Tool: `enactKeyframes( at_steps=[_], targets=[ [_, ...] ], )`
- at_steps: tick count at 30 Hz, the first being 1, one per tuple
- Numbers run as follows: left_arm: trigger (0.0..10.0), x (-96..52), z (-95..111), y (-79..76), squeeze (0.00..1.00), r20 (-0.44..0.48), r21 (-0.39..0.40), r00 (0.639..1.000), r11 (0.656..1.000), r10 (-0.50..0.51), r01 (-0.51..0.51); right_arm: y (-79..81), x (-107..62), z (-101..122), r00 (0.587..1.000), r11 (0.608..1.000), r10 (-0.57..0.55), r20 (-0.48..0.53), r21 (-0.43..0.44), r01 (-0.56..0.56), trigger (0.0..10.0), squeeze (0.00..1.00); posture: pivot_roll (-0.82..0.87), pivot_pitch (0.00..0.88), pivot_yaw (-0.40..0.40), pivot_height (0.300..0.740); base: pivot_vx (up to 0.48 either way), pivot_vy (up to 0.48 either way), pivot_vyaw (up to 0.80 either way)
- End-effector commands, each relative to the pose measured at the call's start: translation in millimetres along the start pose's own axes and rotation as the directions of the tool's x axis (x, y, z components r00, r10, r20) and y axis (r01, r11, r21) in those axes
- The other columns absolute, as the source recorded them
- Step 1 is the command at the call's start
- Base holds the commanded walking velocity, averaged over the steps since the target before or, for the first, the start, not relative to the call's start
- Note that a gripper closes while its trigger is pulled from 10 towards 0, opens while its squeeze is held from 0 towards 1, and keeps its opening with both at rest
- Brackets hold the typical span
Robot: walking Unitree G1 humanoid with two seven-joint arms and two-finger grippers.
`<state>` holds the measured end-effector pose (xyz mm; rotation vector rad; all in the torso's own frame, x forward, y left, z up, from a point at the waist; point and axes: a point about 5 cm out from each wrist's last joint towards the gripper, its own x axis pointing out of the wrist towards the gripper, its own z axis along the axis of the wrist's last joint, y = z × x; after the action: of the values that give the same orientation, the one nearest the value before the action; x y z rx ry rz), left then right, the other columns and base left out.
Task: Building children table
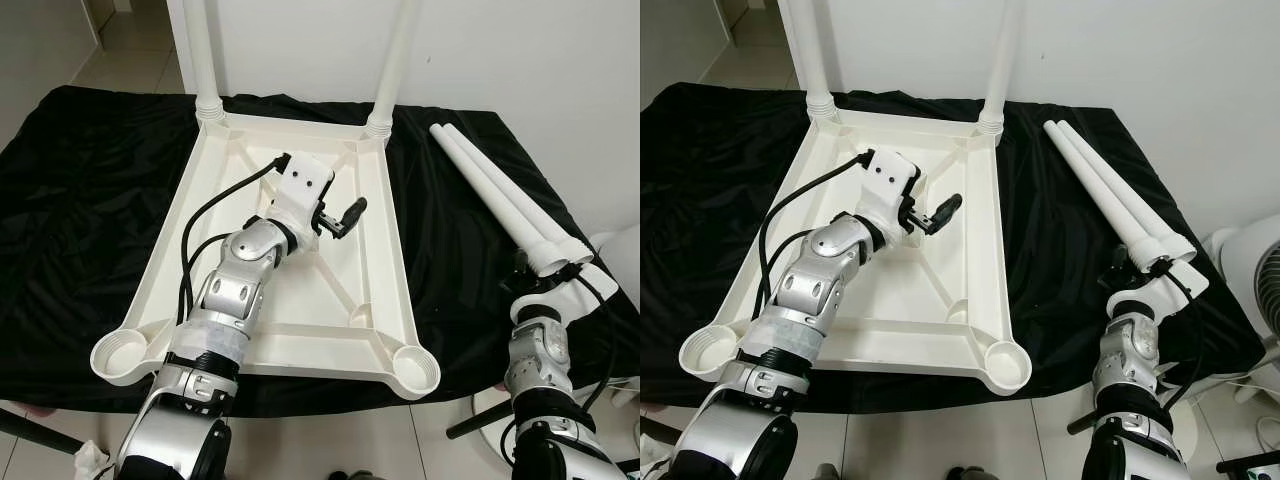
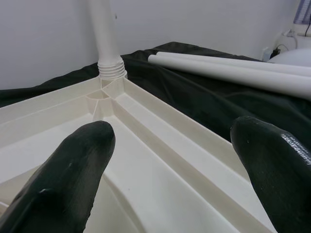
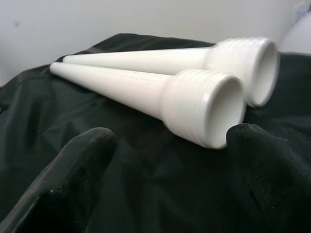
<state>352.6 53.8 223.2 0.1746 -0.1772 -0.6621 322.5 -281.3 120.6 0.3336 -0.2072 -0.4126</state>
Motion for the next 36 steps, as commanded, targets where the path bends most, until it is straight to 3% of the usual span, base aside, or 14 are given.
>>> enactKeyframes(
  at_steps=[1,3,7,12,16,24,28,36],
  targets=[
    [10.0,-2.1,0,-2.0,0.00,0.009,-0.011,1.000,1.000,-0.011,0.011,6.3,-2.5,3,0.998,0.997,0.047,0.028,-0.060,-0.046,10.0,0.00,0.03,0.136,-0.039,0.740,0.000,0.000,0.00],
    [10.0,-5.6,-2,3.6,0.00,0.009,-0.026,1.000,0.999,0.025,-0.025,19.3,-9.5,3,0.990,0.984,0.130,0.049,-0.133,-0.122,10.0,0.00,0.04,0.133,-0.050,0.740,0.000,0.000,0.00],
    [10.0,-12.2,-4,13.5,0.00,0.028,-0.034,0.995,0.995,0.095,-0.094,33.0,-18.3,6,0.977,0.967,0.200,0.078,-0.178,-0.184,10.0,0.00,0.04,0.119,-0.062,0.740,0.000,0.000,0.00],
    [10.0,-17.9,-8,22.0,0.00,0.025,-0.037,0.987,0.986,0.162,-0.161,36.5,-21.7,9,0.971,0.961,0.220,0.096,-0.190,-0.199,10.0,0.00,0.04,0.107,-0.070,0.740,0.000,0.000,0.00],
    [10.0,-27.9,-18,34.6,0.00,0.009,-0.005,0.962,0.963,0.271,-0.271,35.9,-18.4,14,0.970,0.954,0.220,0.105,-0.230,-0.191,10.0,0.00,0.05,0.071,-0.077,0.740,0.000,0.000,0.00],
    [10.0,-28.3,-19,38.1,0.00,0.019,-0.004,0.952,0.952,0.306,-0.306,36.7,-9.6,16,0.977,0.958,0.192,0.096,-0.235,-0.165,10.0,0.00,0.06,0.039,-0.091,0.740,0.000,0.000,0.00],
    [10.0,-27.2,-18,38.8,0.00,0.033,-0.005,0.945,0.946,0.325,-0.325,44.8,-6.8,13,0.975,0.958,0.205,0.083,-0.222,-0.182,10.0,0.00,0.06,0.014,-0.103,0.740,0.000,0.000,0.00],
    [10.0,-26.8,-19,41.2,0.00,0.035,-0.033,0.938,0.938,0.345,-0.344,53.3,-4.9,13,0.970,0.950,0.233,0.076,-0.230,-0.210,10.0,0.00,0.07,0.000,-0.112,0.740,0.000,-0.316,0.00]
  ],
)
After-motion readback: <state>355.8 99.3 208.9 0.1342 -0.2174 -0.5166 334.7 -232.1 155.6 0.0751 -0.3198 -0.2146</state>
